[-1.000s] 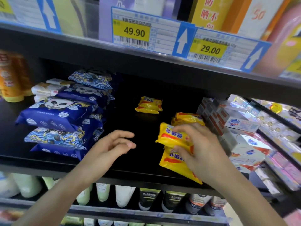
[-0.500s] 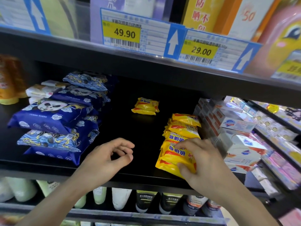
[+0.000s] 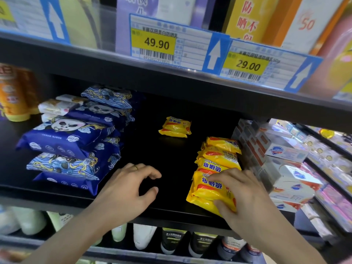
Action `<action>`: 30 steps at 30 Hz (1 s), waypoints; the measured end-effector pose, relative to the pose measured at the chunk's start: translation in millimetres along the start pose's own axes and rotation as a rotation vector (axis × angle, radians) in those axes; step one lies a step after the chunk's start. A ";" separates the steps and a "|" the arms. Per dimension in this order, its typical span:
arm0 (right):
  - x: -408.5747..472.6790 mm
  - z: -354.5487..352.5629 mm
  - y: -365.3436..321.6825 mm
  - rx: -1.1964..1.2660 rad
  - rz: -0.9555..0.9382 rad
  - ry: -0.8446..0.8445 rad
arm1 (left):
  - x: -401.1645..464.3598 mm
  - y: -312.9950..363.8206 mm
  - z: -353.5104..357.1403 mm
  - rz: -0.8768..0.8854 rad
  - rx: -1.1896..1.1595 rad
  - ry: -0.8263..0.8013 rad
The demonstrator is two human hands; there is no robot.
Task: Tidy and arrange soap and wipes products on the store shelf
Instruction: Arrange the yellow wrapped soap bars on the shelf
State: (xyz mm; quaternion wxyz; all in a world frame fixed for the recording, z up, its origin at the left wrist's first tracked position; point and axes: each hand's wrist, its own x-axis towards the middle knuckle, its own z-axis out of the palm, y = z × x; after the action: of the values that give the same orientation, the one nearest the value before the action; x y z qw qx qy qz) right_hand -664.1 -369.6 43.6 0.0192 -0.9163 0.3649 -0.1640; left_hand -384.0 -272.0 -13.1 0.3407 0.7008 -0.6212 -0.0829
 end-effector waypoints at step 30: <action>281.3 43.2 -22.8 -0.057 0.240 -0.457 | 4.8 -5.3 1.5 -0.008 0.089 0.026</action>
State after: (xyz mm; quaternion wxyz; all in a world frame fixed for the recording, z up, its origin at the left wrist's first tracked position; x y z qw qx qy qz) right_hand -444.1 -546.4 86.9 0.0947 -0.8798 0.4618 0.0611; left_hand -379.4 -277.1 -15.9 0.3168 0.7188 -0.6170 -0.0472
